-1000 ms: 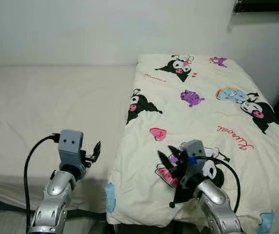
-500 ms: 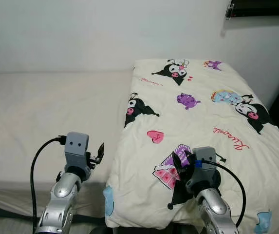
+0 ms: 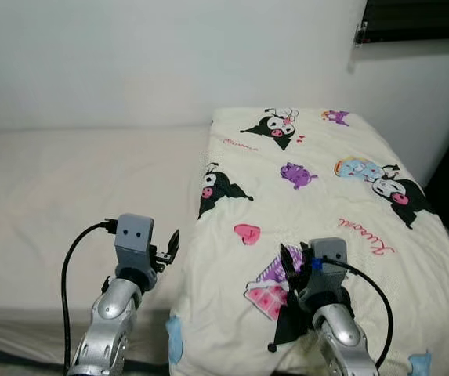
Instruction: Clean up the room
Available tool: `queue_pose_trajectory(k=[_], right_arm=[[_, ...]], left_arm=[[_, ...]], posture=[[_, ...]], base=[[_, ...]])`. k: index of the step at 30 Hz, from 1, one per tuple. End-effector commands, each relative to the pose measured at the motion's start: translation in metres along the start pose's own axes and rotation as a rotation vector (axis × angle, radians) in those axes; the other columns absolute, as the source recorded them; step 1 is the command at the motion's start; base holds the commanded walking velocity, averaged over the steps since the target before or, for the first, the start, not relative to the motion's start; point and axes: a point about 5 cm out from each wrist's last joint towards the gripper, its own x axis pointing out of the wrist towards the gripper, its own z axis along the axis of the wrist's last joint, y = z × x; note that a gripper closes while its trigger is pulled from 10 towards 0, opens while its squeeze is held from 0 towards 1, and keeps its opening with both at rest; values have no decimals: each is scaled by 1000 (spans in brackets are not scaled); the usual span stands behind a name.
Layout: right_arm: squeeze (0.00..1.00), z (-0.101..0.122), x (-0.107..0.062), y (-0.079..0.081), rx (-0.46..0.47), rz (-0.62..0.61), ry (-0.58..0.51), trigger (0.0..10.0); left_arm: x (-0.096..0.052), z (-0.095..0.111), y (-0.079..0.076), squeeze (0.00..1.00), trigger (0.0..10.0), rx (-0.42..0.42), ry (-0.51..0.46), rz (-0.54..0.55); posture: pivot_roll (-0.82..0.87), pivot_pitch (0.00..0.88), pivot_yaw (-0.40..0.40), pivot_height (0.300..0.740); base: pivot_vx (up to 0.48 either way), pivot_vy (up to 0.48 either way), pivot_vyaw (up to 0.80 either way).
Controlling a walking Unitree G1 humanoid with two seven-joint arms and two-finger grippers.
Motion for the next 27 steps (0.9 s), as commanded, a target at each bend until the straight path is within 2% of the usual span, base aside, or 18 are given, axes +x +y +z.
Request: queue_pose_trajectory(k=[1, 10, 22, 27], right_arm=[[0, 0, 3, 7, -2, 19, -8, 10000], [0, -1, 4, 11, -1, 28, -6, 10000], [0, -5, 4, 16, 4, 38, 6, 10000], [0, -13, 2, 19, 11, 48, 48, 10000]], left_arm=[[-1, 0, 0, 0, 10000, 6, -7, 0], [-1, -3, 5, 0, 10000, 15, 4, 33], [1, -2, 6, 0, 10000, 12, 8, 35], [0, -6, 5, 0, 10000, 19, 25, 30]], posture=[[4, 0, 32, 700], [10, 0, 28, 740], [9, 0, 28, 740], [10, 0, 28, 740]], base=[[0, 0, 0], [0, 0, 0], [0, 0, 0], [0, 0, 0]])
